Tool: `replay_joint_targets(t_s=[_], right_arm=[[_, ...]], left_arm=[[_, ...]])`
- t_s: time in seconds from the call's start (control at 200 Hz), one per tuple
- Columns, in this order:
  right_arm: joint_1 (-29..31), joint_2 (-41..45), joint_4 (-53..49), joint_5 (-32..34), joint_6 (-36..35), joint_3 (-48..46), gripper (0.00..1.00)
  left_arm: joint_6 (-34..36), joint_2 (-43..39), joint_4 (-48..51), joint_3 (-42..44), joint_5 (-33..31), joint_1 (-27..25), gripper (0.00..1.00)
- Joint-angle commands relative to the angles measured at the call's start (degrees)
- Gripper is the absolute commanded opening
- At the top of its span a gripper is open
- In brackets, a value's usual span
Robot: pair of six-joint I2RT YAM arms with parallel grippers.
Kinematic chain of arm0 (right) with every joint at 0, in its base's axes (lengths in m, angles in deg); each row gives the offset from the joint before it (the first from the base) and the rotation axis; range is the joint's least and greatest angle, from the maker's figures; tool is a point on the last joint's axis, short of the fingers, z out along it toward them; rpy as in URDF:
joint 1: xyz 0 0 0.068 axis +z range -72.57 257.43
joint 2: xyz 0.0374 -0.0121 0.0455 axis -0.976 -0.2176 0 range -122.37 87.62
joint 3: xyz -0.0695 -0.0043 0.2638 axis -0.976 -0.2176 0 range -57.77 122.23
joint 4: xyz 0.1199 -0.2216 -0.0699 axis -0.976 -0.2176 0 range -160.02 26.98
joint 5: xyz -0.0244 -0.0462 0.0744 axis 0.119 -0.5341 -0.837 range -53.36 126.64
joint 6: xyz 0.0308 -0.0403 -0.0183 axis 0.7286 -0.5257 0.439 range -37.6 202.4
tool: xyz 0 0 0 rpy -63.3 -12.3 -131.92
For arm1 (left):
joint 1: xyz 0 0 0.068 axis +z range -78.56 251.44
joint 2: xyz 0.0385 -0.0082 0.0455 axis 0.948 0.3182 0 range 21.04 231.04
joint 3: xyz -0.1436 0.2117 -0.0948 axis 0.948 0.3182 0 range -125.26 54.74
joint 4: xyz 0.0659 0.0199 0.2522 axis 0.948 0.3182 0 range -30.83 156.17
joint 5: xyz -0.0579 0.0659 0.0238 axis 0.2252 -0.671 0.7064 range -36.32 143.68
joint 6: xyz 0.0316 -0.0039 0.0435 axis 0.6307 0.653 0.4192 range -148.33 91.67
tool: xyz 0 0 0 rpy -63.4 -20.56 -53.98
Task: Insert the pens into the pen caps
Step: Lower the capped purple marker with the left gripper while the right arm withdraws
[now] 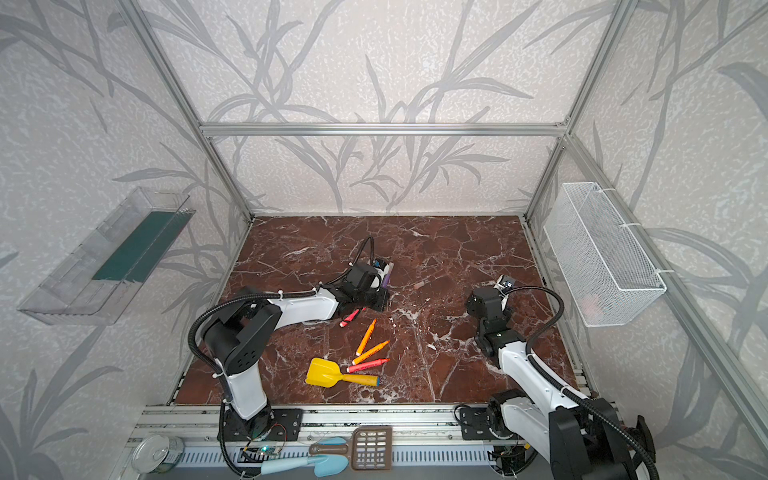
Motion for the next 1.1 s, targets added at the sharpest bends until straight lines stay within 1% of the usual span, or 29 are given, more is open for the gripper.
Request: replay_joint_targets(t_s=[0.0, 0.105, 0.32, 0.475, 0.57, 0.7, 0.785, 0.97, 1.095], right_arm=[[-0.1, 0.6, 1.1, -2.6, -1.6, 1.4, 0.81], [-0.1, 2.2, 3.2, -2.6, -1.5, -0.5, 0.81], [-0.1, 4.3, 3.8, -3.1, -1.7, -1.8, 0.82], [-0.1, 4.1, 4.0, -3.4, -1.8, -1.8, 0.82], [-0.1, 4.0, 4.0, -3.6, -1.9, -1.7, 0.82], [-0.1, 4.2, 4.1, -3.7, -2.0, -1.9, 0.82], [-0.1, 4.1, 4.1, -3.7, -1.9, -1.9, 0.82], [-0.1, 4.4, 4.2, -3.7, -2.0, -2.0, 0.82], [-0.1, 4.8, 4.3, -3.7, -1.9, -2.3, 0.82]], left_arm=[[0.0, 1.8, 6.5, -3.5, -0.7, -0.1, 0.00], [-0.1, 3.8, 8.9, -6.1, -0.3, 0.0, 0.00], [0.5, 7.3, 13.9, -11.5, -2.6, 0.1, 0.00], [0.0, 10.1, 19.1, -16.6, -8.3, 0.3, 0.00], [0.7, 11.8, 21.9, -19.3, -9.5, 0.5, 0.05], [1.3, 12.4, 22.5, -20.4, -9.6, 0.6, 0.19], [1.6, 12.7, 23.1, -21.2, -9.3, 0.7, 0.26], [1.7, 13.1, 23.5, -22.1, -8.3, 1.1, 0.29], [1.8, 11.6, 22.8, -21.3, -7.8, 1.4, 0.30]])
